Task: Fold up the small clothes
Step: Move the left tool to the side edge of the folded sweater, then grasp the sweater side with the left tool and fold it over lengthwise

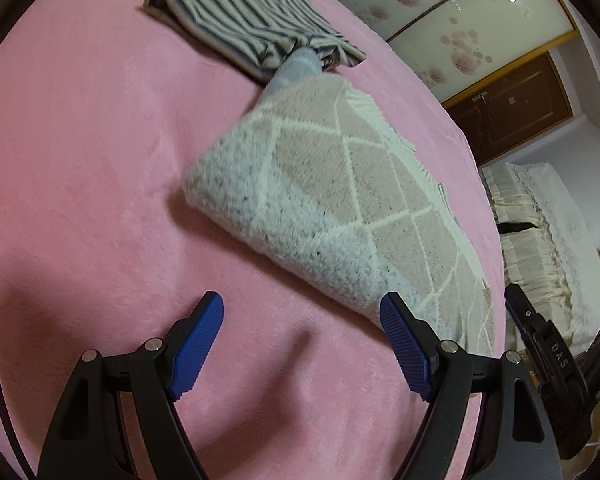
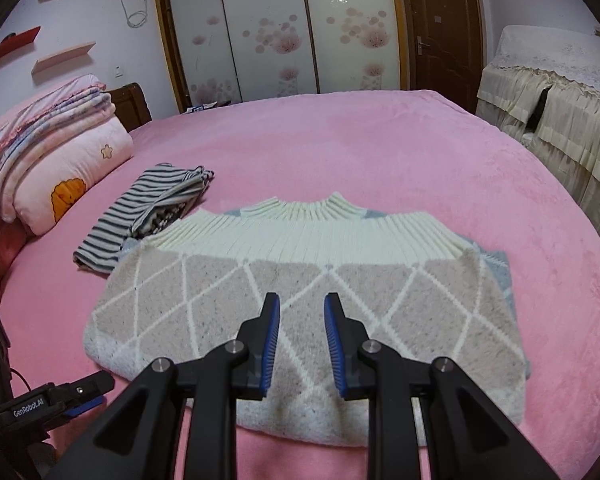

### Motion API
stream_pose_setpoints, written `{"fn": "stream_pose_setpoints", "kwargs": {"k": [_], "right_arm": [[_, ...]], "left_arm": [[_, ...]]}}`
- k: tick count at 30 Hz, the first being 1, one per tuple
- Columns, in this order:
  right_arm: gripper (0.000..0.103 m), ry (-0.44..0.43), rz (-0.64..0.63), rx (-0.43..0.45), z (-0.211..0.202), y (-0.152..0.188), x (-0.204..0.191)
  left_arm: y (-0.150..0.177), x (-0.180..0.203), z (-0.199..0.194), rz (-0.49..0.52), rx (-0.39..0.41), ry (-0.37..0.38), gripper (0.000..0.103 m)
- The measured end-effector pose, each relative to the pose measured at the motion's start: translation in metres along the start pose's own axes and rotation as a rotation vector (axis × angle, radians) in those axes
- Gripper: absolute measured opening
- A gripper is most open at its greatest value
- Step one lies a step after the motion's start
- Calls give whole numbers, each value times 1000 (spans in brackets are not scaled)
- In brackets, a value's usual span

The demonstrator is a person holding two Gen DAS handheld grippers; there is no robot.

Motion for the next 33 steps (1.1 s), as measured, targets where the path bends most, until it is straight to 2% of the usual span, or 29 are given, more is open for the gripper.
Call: {"fn": "stream_pose_setpoints", "kwargs": {"k": [4, 11, 23, 26, 29, 30, 33], "right_arm": [[23, 1, -8, -8, 8, 3, -2], [23, -3, -15, -23, 21, 8, -5], [23, 0, -23, -24, 38, 8, 2], [22, 8, -24, -18, 44, 5, 6], [13, -3, -33, -31, 55, 2, 5], [11, -8, -37, -36, 60, 1, 4], [10, -13, -55, -45, 72, -2, -2]], "left_arm": [[-3, 0, 14, -32, 19, 35, 80], [-11, 8, 34, -72, 70, 122, 88], [-60, 30, 66, -163, 118, 241, 88], [-71, 35, 72, -176, 114, 242, 76], [-77, 35, 76, -184, 104, 220, 58], [-79, 36, 78, -180, 101, 205, 45], [-84, 35, 73, -143, 118, 175, 30]]}}
Point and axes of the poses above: each gripper's, at about its wrist camera, not at the fingertips, and z roughly the way its jaws point, x to its right, y to its underside, the point moved 6 cm from there along z, roughly the way its jaws point, and after that the axes turned 11 degrees about -y, right-handed, at the moved point
